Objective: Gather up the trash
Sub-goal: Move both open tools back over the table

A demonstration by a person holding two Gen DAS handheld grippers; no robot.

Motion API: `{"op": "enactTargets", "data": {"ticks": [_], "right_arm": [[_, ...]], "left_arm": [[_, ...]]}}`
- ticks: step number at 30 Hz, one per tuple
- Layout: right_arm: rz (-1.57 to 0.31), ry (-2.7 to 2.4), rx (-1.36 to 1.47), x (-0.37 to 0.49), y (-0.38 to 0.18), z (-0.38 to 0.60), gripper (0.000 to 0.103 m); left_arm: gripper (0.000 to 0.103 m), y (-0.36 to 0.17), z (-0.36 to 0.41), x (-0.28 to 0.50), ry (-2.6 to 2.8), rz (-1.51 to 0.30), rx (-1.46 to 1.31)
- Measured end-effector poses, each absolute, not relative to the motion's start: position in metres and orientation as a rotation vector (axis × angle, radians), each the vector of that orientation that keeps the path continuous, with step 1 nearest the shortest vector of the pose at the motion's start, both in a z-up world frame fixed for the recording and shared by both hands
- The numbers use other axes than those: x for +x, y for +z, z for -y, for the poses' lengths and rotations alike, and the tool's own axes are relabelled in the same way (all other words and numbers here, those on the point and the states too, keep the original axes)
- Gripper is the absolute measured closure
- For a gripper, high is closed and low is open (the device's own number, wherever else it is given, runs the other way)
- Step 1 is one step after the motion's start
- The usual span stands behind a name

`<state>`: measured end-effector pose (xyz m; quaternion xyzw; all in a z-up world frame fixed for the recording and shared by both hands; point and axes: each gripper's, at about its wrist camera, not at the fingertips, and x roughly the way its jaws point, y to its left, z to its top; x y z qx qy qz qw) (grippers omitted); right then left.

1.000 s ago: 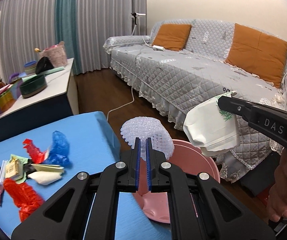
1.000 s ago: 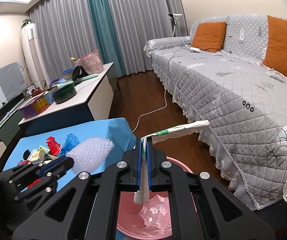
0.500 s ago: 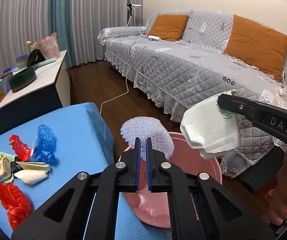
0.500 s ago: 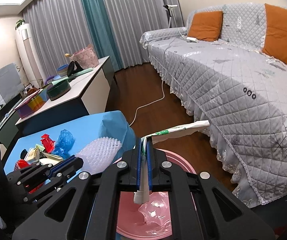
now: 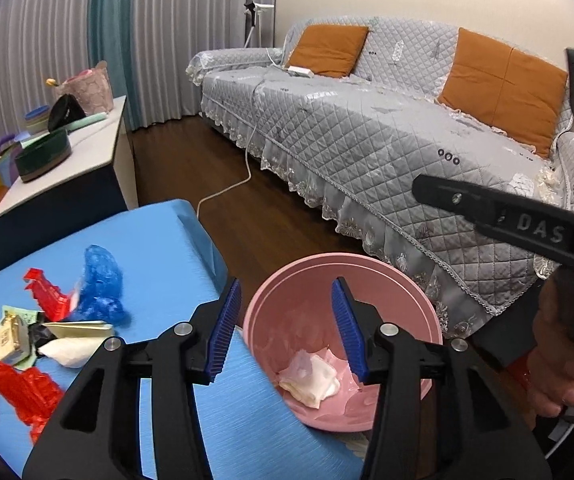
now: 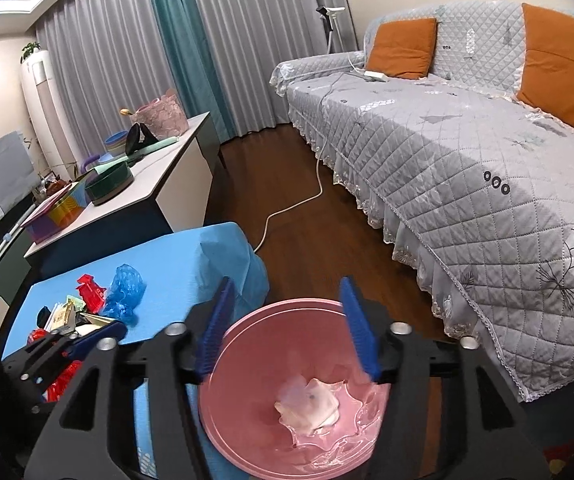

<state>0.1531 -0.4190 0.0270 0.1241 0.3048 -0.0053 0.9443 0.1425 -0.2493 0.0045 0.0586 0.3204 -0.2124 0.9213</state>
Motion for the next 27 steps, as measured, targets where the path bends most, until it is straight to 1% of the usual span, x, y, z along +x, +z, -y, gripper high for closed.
{"op": "enactTargets", "data": {"ticks": [2,3,4,5,8,12,15,18,19,21,26,27], "right_arm": [[-0.616,-0.018,0.256,0.152,0.029,0.416,0.017],[-0.609,-0.02,0.259,0.15,0.032,0.414,0.013],[-0.602,-0.024,0.258,0.149,0.034,0.411,0.007],[-0.594,-0.03,0.256,0.148,0.036,0.409,0.005],[-0.589,-0.035,0.235,0.147,0.045,0.397,0.005],[-0.627,-0.052,0.191,0.151,0.05,0.378,0.005],[-0.592,0.003,0.184,0.143,0.056,0.366,0.005],[-0.539,0.016,0.159,0.134,0.07,0.349,0.005],[-0.533,0.037,0.163,0.133,0.072,0.345,0.007],[-0.53,0.067,0.17,0.133,0.077,0.336,0.014],[-0.533,0.11,0.179,0.14,0.081,0.306,0.034],[-0.531,0.116,0.182,0.141,0.081,0.3,0.037]], "left_arm": [[0.056,0.011,0.242,0.139,-0.432,-0.647,0.117],[0.056,0.015,0.236,0.136,-0.428,-0.64,0.114],[0.056,0.018,0.232,0.134,-0.424,-0.633,0.112],[0.056,0.021,0.227,0.132,-0.42,-0.625,0.111],[0.056,0.033,0.209,0.125,-0.404,-0.6,0.108],[0.056,0.047,0.182,0.115,-0.374,-0.571,0.099],[0.056,0.057,0.16,0.109,-0.348,-0.551,0.093],[0.056,0.066,0.135,0.105,-0.322,-0.532,0.09],[0.056,0.07,0.125,0.104,-0.313,-0.529,0.086],[0.056,0.074,0.103,0.104,-0.295,-0.527,0.076],[0.056,0.082,0.051,0.108,-0.231,-0.522,0.063],[0.056,0.083,0.038,0.11,-0.209,-0.517,0.066]]}}
